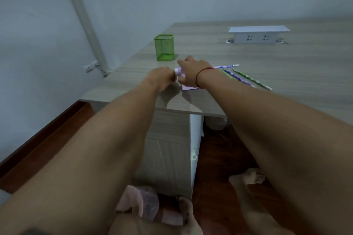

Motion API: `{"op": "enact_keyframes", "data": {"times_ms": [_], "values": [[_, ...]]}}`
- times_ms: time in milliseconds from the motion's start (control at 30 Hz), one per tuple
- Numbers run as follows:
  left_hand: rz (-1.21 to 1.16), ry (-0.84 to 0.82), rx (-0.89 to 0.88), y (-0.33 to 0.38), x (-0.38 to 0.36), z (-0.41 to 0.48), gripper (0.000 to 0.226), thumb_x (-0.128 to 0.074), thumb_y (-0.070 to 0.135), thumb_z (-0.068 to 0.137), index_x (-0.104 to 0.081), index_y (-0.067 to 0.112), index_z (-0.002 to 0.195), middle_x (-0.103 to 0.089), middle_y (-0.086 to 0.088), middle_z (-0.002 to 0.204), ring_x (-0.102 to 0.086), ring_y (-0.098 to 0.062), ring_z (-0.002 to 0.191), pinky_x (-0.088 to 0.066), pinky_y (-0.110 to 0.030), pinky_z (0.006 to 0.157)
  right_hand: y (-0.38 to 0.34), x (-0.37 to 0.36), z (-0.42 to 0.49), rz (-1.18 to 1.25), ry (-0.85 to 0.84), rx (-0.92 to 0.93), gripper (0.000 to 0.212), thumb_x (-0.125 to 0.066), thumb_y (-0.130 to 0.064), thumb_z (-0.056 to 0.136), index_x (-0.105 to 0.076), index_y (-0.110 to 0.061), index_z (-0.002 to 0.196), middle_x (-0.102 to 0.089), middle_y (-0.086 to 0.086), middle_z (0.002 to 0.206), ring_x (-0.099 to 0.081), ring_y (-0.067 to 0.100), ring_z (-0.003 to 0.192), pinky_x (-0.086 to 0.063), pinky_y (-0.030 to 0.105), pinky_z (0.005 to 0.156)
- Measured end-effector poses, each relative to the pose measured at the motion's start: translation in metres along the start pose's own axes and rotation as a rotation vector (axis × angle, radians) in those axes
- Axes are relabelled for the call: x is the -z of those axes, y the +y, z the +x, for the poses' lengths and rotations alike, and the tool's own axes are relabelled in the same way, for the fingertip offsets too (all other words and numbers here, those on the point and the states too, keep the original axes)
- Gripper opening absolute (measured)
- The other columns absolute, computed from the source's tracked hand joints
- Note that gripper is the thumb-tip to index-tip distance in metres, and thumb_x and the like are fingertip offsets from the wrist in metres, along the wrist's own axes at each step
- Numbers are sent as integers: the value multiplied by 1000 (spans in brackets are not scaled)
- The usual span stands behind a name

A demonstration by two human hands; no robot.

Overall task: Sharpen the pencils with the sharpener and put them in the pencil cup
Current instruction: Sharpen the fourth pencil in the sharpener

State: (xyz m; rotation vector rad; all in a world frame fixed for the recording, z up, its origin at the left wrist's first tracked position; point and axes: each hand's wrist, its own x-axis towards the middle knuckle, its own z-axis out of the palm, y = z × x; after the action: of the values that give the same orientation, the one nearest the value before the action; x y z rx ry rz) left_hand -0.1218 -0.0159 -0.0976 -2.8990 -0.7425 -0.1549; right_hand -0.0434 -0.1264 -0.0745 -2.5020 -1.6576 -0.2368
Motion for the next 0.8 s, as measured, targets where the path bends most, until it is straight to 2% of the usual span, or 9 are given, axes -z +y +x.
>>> {"op": "enact_keyframes", "data": {"times_ms": [133,367,633,800], "values": [[120,87,-110,-14,10,12,19,-50,11,93,-67,5,98,-67,-21,99,-64,-39,92,-48,-41,72,2,-3,4,-15,4,-15,45,-46,-34,93,-43,-14,133,-41,13,140,-47,34,126,-40,40,99],[148,266,-233,-22,30,14,23,-46,12,96,-67,6,101,-65,-25,95,-63,-43,89,-49,-44,70,5,1,3,-24,-30,-25,51,-47,-38,95,-36,-16,140,-38,12,143,-48,35,125,-40,41,99],[87,366,-209,-13,31,-14,24,-42,8,97,-59,0,111,-63,-29,102,-61,-46,93,-46,-49,73,1,6,10,-43,-77,-88,52,-54,-42,92,-43,-15,136,-44,15,138,-50,36,122,-42,41,98],[69,312,-182,-3,23,-34,22,-45,4,95,-60,2,111,-64,-26,101,-63,-44,93,-46,-44,70,-3,6,10,-61,-55,-101,50,-55,-41,91,-47,-13,132,-48,16,135,-52,36,119,-43,38,94]]}}
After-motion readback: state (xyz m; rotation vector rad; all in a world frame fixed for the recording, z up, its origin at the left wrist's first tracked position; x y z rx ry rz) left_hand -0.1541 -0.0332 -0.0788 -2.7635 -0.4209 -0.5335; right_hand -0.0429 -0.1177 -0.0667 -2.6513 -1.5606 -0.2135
